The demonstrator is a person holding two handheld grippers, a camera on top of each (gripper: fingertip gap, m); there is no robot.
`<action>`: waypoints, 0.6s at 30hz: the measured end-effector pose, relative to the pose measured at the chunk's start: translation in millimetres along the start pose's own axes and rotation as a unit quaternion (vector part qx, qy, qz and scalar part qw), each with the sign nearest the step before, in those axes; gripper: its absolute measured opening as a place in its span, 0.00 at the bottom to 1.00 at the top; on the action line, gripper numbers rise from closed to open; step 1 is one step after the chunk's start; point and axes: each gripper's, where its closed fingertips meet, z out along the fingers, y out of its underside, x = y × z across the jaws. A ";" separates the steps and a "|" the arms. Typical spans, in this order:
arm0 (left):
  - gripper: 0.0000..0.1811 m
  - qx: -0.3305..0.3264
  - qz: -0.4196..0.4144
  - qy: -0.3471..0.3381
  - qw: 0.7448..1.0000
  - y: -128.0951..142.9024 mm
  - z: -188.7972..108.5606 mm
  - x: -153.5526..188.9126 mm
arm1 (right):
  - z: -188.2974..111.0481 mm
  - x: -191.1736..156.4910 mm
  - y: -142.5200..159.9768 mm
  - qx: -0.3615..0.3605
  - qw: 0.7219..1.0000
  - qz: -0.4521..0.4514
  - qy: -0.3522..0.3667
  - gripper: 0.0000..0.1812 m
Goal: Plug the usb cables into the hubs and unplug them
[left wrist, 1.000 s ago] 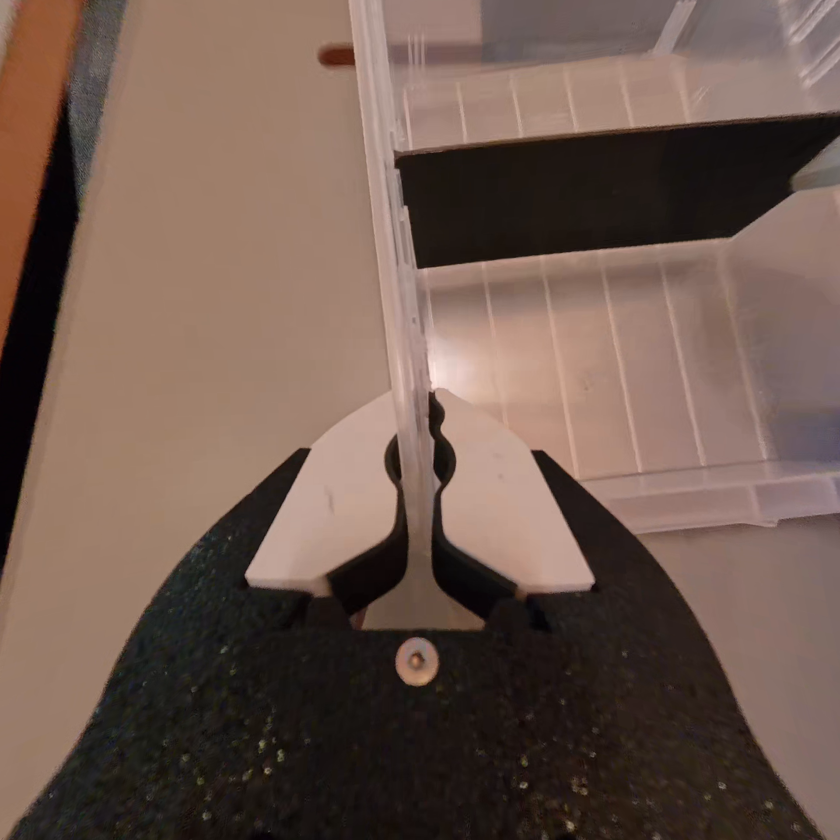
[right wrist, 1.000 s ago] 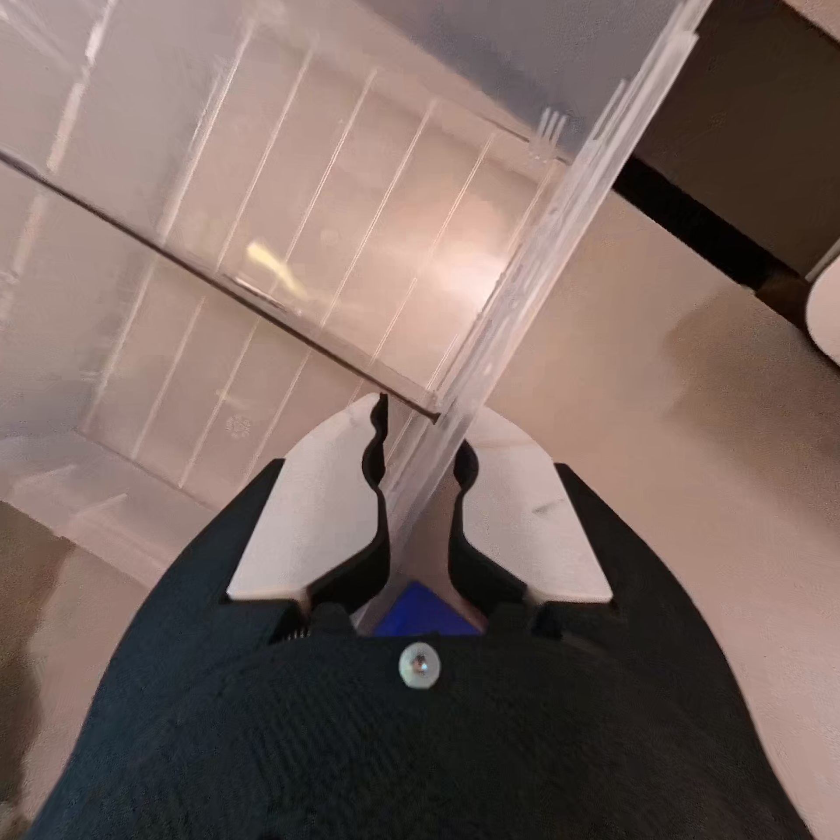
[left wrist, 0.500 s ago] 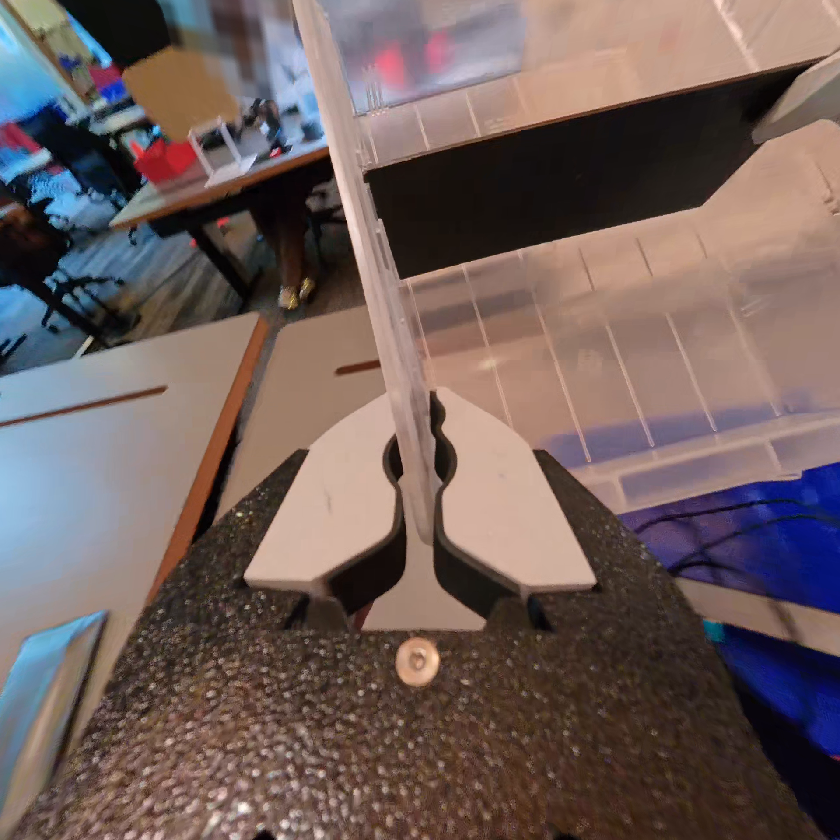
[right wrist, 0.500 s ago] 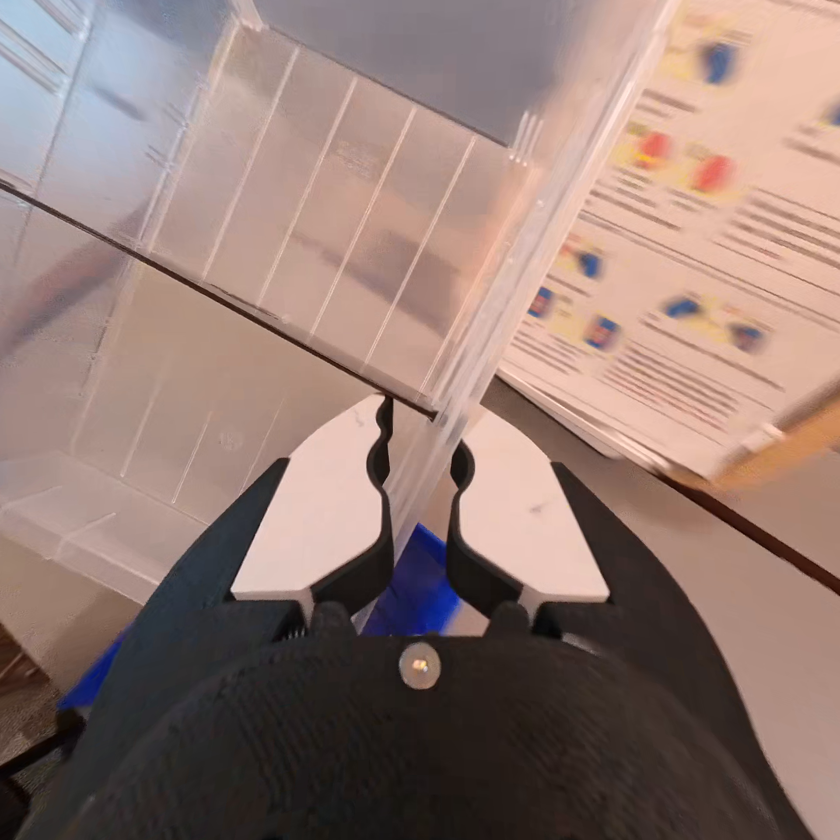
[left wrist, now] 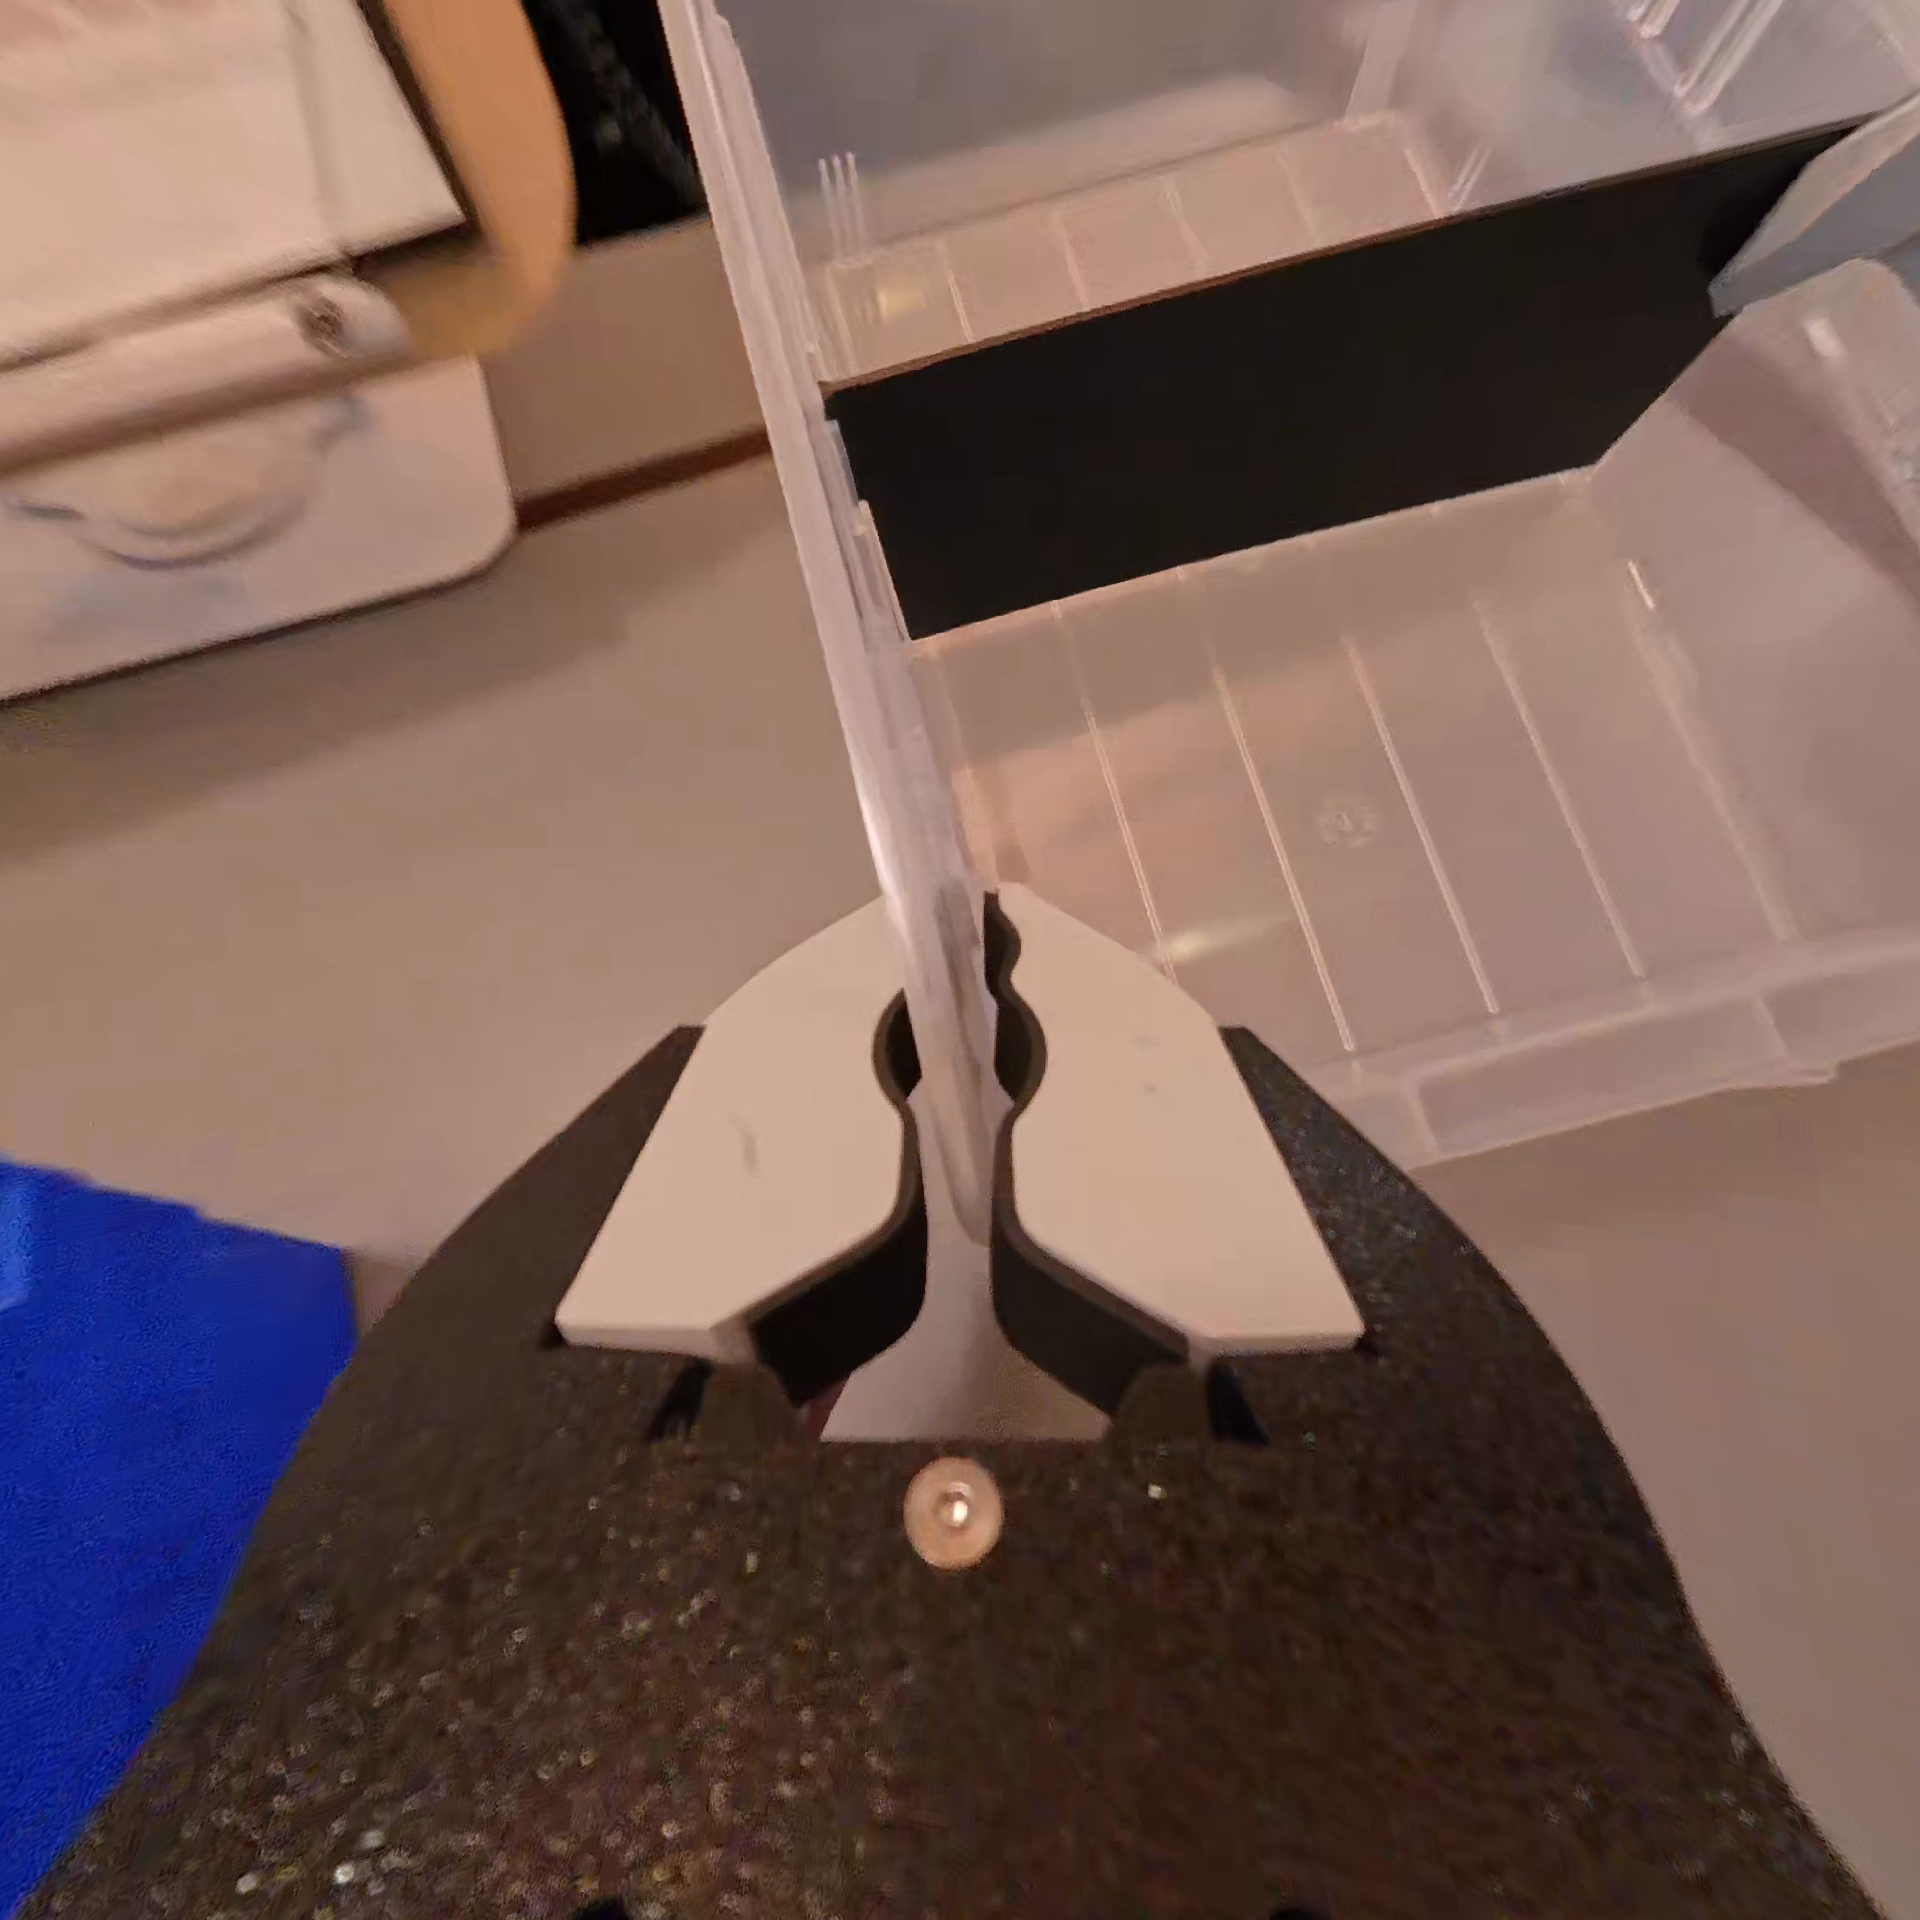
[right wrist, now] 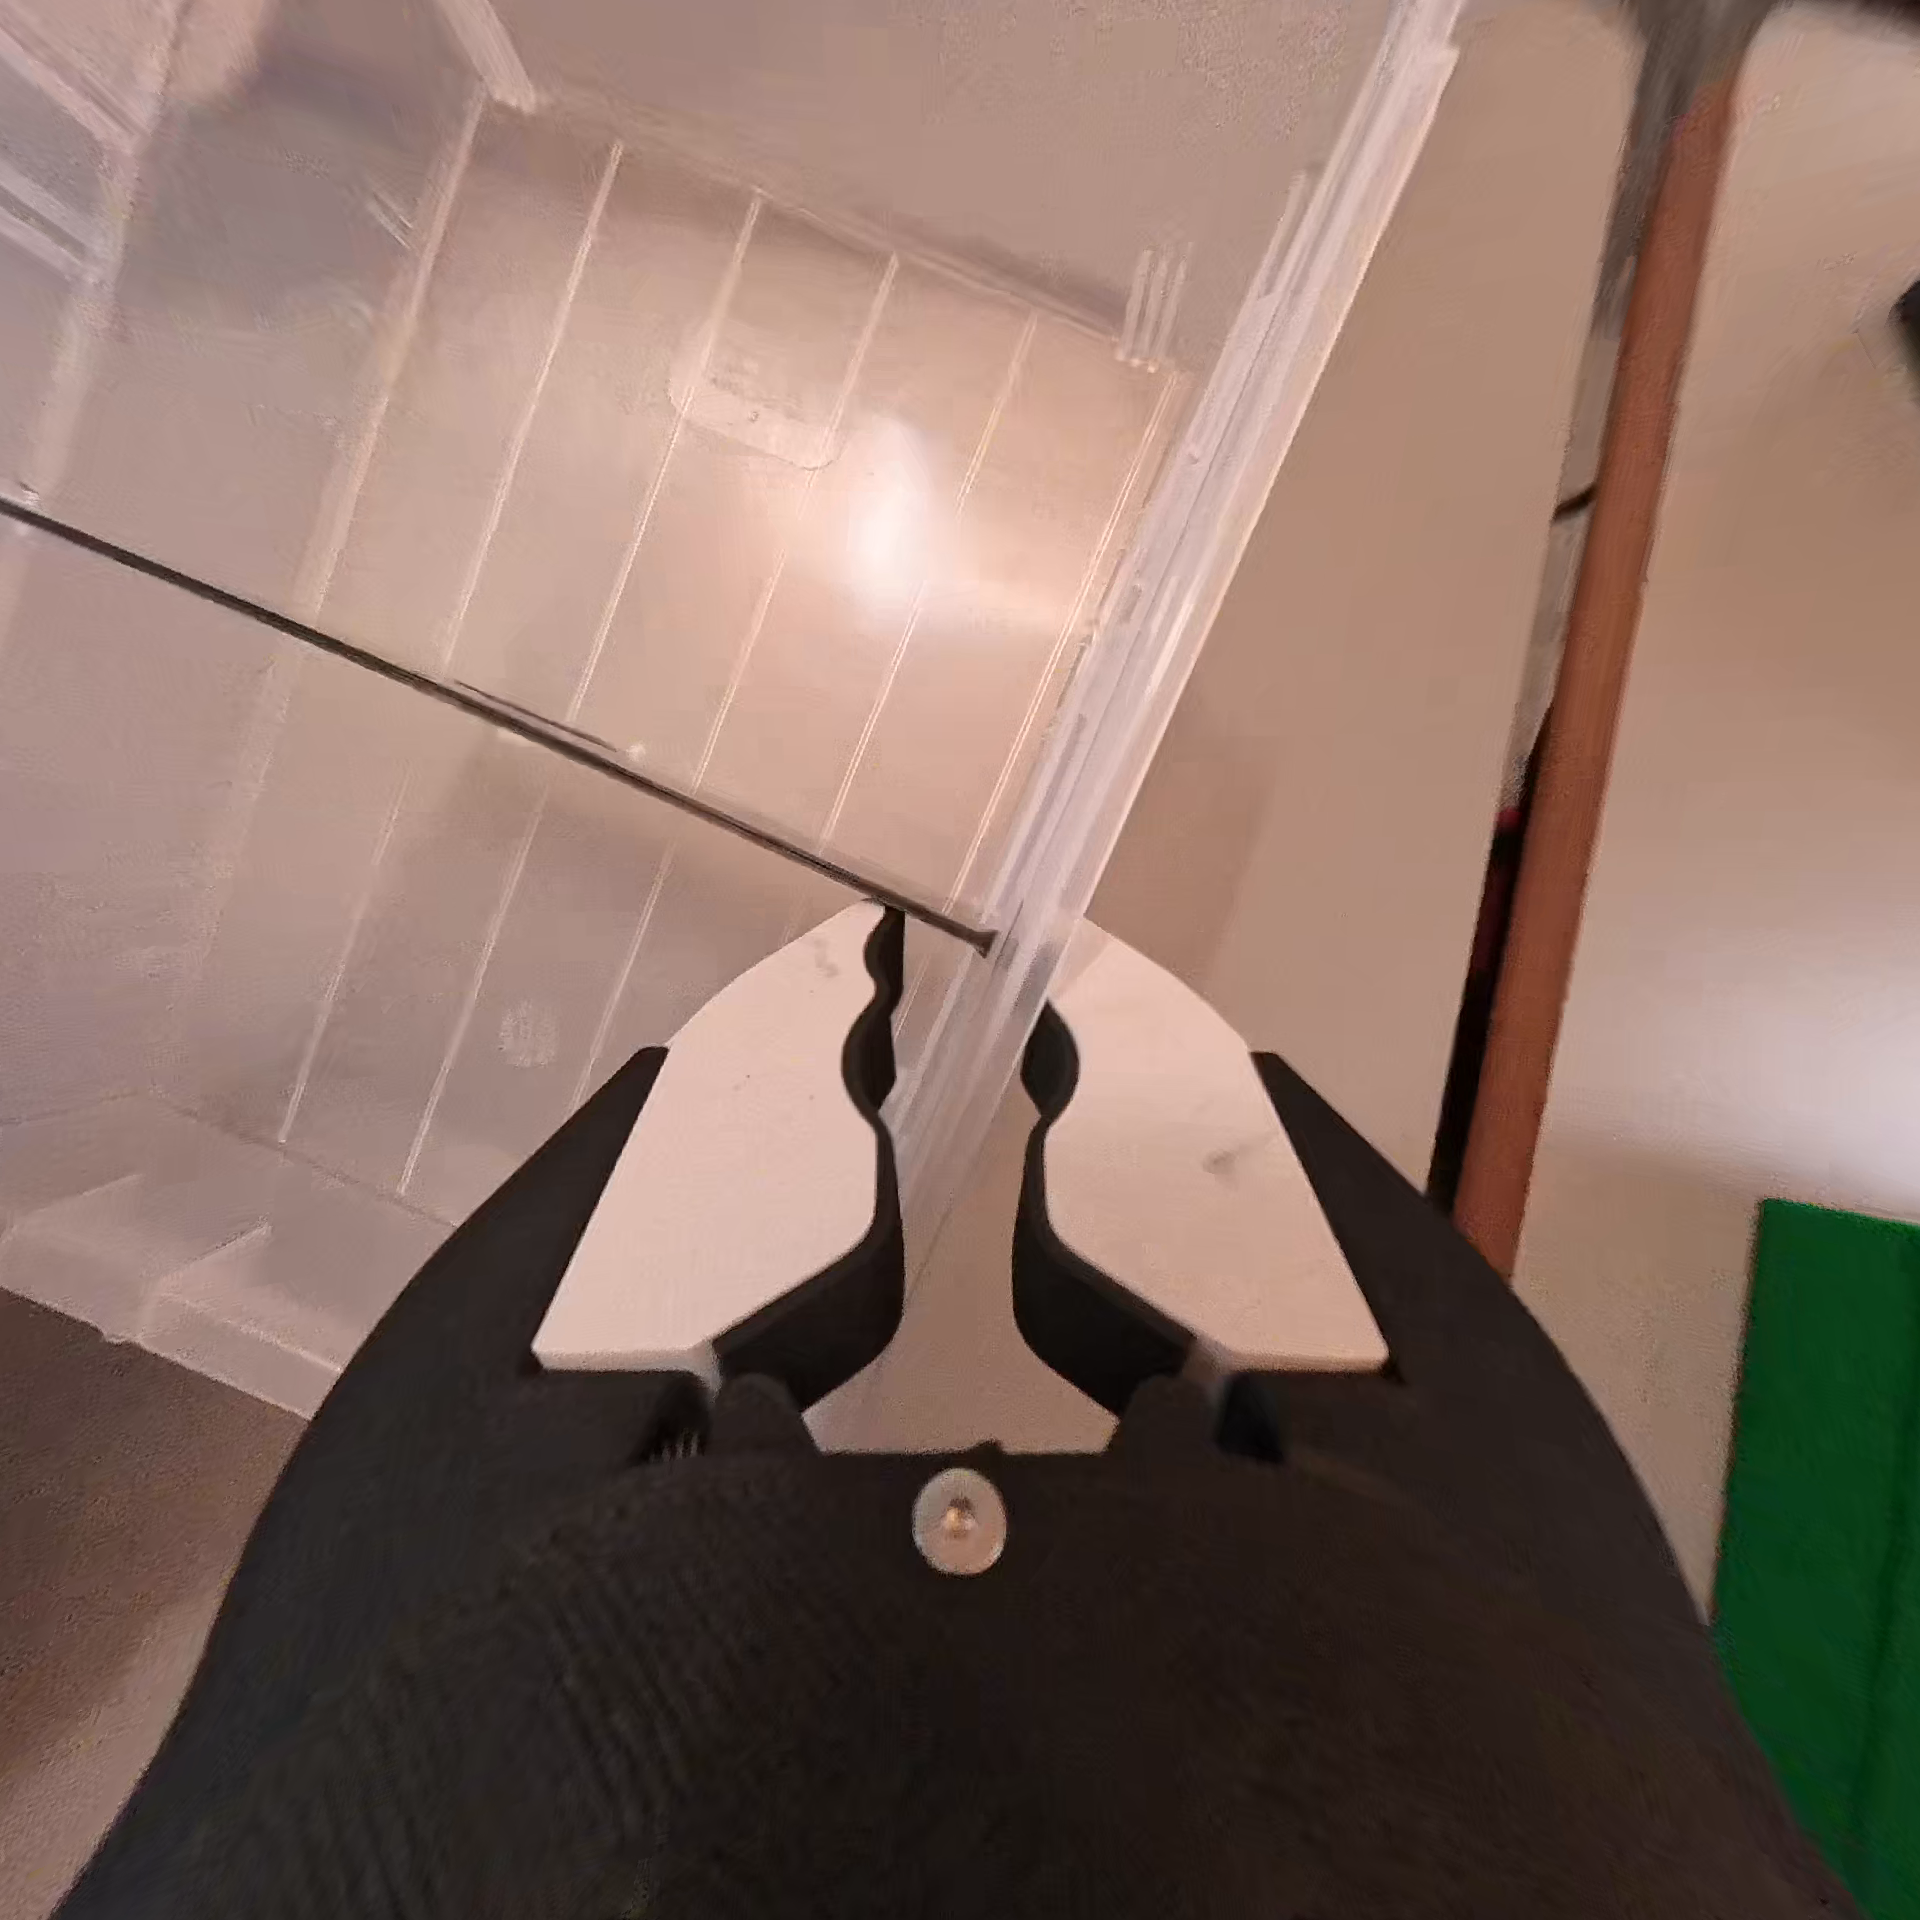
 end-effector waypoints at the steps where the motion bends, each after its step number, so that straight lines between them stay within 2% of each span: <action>1: 0.03 -0.022 0.001 0.002 1.000 6.3 9.3 6.4 | 14.1 6.0 11.6 -0.019 1.000 0.005 -0.005 0.11; 5: 0.04 -0.064 0.007 0.009 0.998 26.7 34.2 14.4 | 45.5 13.1 36.9 -0.038 0.998 0.035 -0.024 0.11; 8: 0.06 -0.060 -0.019 0.035 0.997 27.2 38.3 16.3 | 56.5 12.9 42.4 -0.035 0.997 0.054 -0.036 0.11; 10: 0.08 -0.067 -0.005 0.046 0.997 27.9 39.0 17.4 | 58.5 13.8 41.6 -0.027 0.997 0.062 -0.042 0.11; 12: 0.24 -0.096 0.002 0.053 0.994 31.5 34.4 17.8 | 56.5 15.2 40.5 -0.022 0.998 0.049 -0.037 0.15; 14: 0.40 -0.107 0.010 0.007 0.994 24.2 17.0 0.0 | 41.4 34.7 38.9 -0.015 0.999 0.034 0.033 0.37; 15: 0.39 -0.091 0.017 -0.003 0.996 13.0 0.5 -7.6 | 28.0 40.7 36.1 -0.004 0.998 0.033 0.060 0.46; 17: 0.40 -0.036 0.056 0.030 0.997 -11.8 -48.0 -13.6 | -10.1 27.6 24.6 0.055 0.995 0.066 0.058 0.48; 18: 0.39 -0.003 0.080 0.053 0.995 -21.0 -77.4 -19.1 | -32.2 6.7 15.1 0.105 0.990 0.091 0.031 0.48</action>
